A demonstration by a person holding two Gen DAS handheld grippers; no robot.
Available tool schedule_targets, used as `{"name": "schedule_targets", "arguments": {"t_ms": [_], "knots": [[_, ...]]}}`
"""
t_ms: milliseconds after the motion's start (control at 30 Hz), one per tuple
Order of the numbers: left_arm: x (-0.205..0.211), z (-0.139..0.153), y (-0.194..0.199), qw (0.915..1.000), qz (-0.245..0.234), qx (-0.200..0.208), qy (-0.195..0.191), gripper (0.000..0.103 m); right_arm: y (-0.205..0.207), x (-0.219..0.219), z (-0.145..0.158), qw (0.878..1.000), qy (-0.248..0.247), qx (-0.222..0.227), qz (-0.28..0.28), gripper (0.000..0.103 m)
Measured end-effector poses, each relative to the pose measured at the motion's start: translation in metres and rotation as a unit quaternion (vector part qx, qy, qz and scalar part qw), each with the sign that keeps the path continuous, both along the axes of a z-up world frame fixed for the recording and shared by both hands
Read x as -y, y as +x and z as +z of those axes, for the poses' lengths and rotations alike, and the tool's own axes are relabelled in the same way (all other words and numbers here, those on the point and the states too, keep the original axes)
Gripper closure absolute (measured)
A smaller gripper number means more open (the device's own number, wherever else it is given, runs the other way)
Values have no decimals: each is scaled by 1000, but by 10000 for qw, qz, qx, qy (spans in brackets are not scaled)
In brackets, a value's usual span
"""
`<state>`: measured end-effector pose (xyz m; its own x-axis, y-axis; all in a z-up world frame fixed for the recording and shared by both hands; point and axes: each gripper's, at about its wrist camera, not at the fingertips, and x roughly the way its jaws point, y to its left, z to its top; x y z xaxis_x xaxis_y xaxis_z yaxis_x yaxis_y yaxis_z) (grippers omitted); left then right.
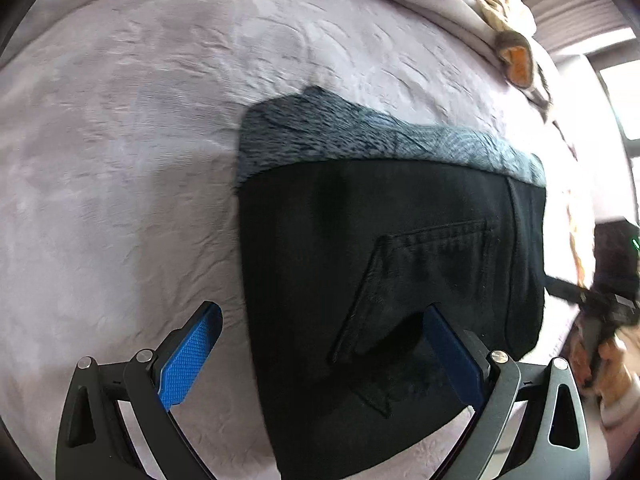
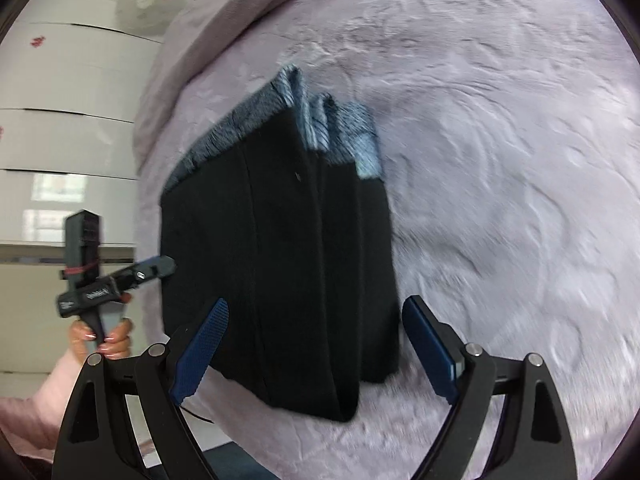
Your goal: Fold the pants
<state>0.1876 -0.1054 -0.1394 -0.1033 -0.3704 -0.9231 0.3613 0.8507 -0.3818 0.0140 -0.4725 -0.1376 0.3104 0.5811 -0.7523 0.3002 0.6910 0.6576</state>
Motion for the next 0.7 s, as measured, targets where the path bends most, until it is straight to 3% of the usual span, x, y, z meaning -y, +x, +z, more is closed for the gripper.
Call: {"name": "schedule_targets", "arguments": {"t_ms": [100, 267, 433, 467, 533, 700], "knots": [[2, -10, 7, 9996, -194, -50, -221, 2, 7, 9, -10, 9998, 191, 72, 9, 12], [7, -19, 12, 9985, -278, -32, -467, 2, 10, 22, -28, 9954, 919, 253, 132, 14], [20, -21, 7, 9993, -119, -8, -353, 2, 15, 23, -43, 9933, 1150, 102, 85, 27], [22, -19, 3, 9993, -101, 29, -346, 4, 15, 24, -44, 9930, 1175, 69, 73, 29], [30, -9, -7, 9987, -163, 213, -436, 18, 13, 24, -42, 9927, 1204, 77, 72, 38], [32, 13, -20, 9971, -318, 528, -438, 32, -2, 29, -28, 9883, 1514, 175, -101, 50]]}}
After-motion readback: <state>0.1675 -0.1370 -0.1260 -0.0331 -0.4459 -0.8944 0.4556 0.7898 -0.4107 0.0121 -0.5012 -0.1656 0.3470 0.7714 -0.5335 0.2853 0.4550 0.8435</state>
